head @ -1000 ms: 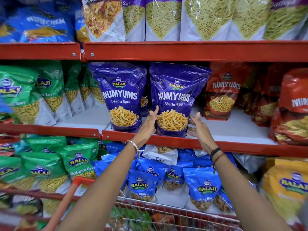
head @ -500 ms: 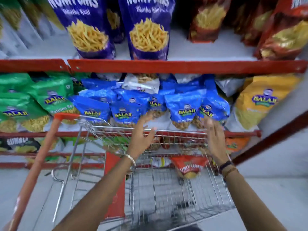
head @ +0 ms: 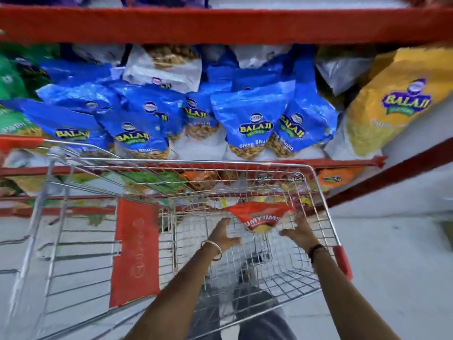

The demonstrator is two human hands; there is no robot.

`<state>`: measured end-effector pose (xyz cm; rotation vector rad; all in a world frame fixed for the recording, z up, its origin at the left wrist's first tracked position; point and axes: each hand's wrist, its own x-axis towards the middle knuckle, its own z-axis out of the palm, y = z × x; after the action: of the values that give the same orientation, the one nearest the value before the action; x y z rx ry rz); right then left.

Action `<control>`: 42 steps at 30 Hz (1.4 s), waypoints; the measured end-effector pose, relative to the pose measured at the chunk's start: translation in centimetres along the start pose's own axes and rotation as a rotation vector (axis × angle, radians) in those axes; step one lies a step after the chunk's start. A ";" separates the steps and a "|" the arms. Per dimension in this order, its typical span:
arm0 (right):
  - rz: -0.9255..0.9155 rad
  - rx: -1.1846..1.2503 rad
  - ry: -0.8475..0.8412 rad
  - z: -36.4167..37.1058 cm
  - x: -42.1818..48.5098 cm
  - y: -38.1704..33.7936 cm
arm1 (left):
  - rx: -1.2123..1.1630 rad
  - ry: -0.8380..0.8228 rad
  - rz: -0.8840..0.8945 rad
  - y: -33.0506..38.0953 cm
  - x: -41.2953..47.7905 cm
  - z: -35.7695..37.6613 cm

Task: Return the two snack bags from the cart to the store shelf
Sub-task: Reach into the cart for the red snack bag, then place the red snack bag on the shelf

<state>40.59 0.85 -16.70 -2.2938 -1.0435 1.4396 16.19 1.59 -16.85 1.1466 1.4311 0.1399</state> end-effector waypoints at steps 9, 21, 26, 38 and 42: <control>-0.183 -0.103 -0.255 1.5 5.5 0.4 | -0.087 0.115 -0.102 0.7 6.0 2.8; -0.262 -0.025 -0.097 0.9 1.5 -2.6 | 0.019 0.302 -0.013 3.3 1.7 0.0; -0.433 0.022 -0.083 -2.2 -4.1 -5.5 | -0.102 0.353 0.272 5.1 -3.2 -3.3; -0.894 0.403 0.043 -11.9 -17.8 -18.9 | -0.248 0.571 0.730 20.0 -16.7 -10.7; -1.032 0.494 0.111 -14.8 -20.2 -23.7 | -0.415 0.566 0.830 26.2 -19.7 -12.5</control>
<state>37.49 6.56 17.16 -1.1459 -1.3325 0.9431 15.77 7.75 17.67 1.3317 1.2124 1.3665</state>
